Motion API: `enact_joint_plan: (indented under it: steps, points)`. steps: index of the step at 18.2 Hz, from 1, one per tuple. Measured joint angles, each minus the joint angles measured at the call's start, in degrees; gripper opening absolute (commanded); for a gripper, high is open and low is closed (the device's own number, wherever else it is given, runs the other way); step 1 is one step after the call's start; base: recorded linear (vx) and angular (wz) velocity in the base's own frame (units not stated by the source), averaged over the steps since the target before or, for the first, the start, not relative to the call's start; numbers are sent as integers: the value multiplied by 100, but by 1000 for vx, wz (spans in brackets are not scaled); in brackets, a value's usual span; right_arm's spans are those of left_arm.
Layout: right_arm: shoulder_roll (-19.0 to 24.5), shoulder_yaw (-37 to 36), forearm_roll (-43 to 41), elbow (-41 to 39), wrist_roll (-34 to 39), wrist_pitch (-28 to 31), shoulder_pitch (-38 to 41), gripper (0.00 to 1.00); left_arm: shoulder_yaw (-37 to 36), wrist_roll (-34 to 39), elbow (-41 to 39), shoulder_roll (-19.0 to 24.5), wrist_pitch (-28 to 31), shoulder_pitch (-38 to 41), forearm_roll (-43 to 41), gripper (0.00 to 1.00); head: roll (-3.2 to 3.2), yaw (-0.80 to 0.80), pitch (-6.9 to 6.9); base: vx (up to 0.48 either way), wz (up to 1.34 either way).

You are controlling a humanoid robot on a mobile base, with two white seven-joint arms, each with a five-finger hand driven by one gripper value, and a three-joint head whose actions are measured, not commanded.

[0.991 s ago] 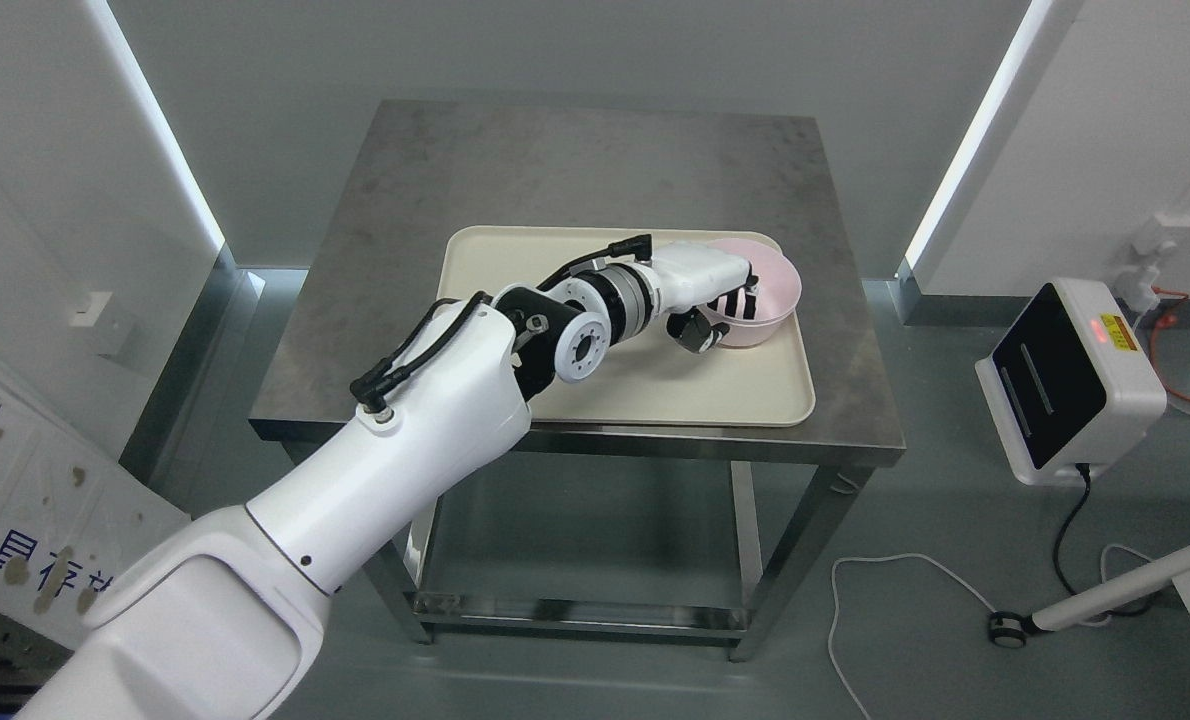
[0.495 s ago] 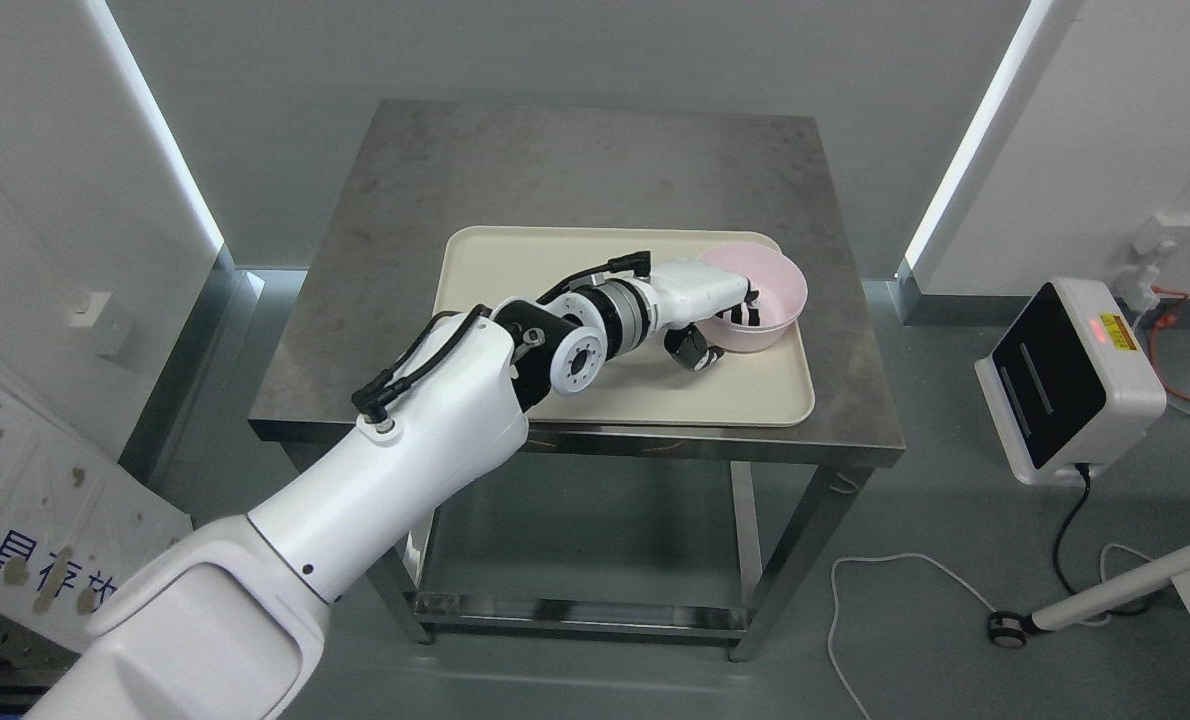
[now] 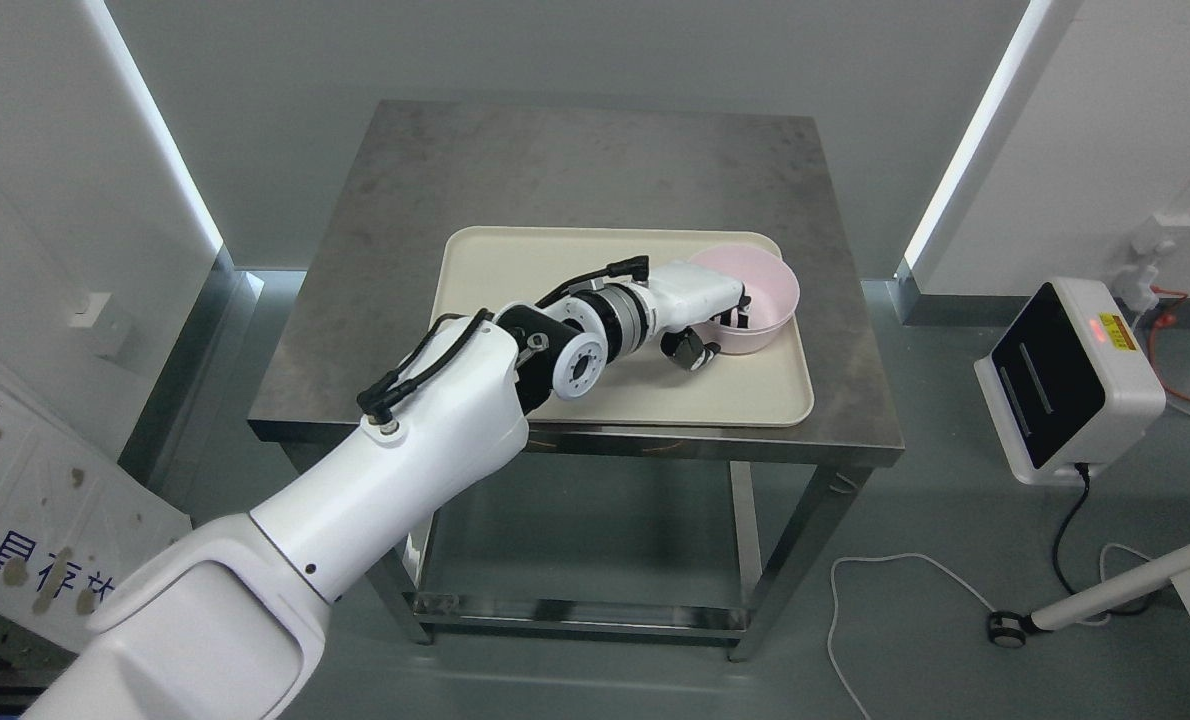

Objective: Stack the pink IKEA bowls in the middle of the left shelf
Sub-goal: 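Lift the stacked pink bowls off the tray with the left hand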

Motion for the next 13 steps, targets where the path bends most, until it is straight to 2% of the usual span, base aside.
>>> enact_joint_plan:
  steps: [4, 8, 11, 13]
  points:
    - [0, 0, 0, 0, 0, 0, 0, 100, 15, 5, 15, 0, -134, -5, 7, 2, 0, 0, 0, 0, 0]
    - [0, 0, 0, 0, 0, 0, 0, 100, 387, -163, -143, 0, -434, 56, 19, 3, 0, 0, 0, 0, 0]
    - [0, 0, 0, 0, 0, 0, 0, 100, 925, -823, -492, 1, -726, 321, 30, 3, 0, 0, 0, 0, 0]
    - [0, 0, 0, 0, 0, 0, 0, 100, 1374, -1268, -774, 1, -1193, 555, 36, 4, 0, 0, 0, -2, 7]
